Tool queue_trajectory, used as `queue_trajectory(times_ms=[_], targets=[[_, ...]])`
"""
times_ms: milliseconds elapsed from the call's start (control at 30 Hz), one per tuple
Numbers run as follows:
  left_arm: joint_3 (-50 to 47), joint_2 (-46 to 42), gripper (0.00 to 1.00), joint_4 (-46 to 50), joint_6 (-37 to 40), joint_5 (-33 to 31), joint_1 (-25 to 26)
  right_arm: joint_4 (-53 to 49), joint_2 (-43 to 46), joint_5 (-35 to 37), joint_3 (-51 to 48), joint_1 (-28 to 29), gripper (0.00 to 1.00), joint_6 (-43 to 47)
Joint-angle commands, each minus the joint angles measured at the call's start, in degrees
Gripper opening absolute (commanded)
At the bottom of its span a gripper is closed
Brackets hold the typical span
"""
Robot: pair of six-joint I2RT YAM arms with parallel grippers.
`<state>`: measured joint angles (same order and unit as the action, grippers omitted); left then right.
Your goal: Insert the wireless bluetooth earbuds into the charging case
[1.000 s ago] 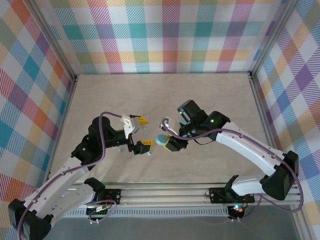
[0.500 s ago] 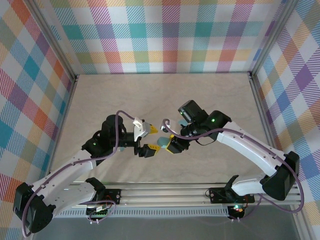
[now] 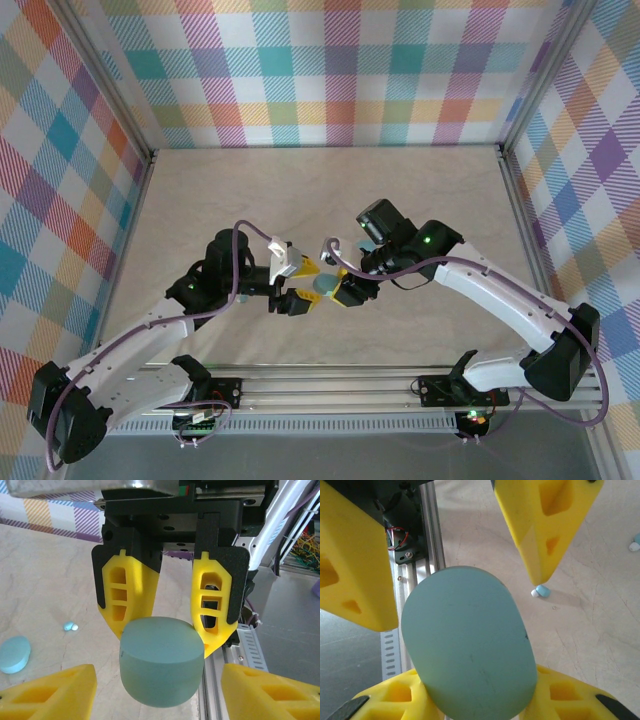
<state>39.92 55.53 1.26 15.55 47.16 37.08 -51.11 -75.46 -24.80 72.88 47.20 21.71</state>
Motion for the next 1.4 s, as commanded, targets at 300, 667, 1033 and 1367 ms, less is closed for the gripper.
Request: queue_trajectory(times_ms=[300, 667, 1033, 1367], targets=[[-0.02, 0.30, 0.53, -2.35, -1.41, 2.90, 0.80, -0.56, 0.20, -3.06, 2.39, 0.00, 0.24, 1.75], [0.45, 0.50, 0.49, -2.25, -2.02, 3.21, 0.89, -1.78, -0.83, -3.42, 3.23, 0.00, 0.24, 1.80], [1.30, 1.40, 0.51, -2.20, -2.14, 3.37, 1.23, -2.80, -1.97, -3.77, 4.20, 0.00, 0.24, 2.15], [1.66, 2.22, 0.44, -2.50, -2.51, 4.19, 1.59, -3.01, -2.56, -4.29, 4.46, 0.00, 0.24, 2.36]])
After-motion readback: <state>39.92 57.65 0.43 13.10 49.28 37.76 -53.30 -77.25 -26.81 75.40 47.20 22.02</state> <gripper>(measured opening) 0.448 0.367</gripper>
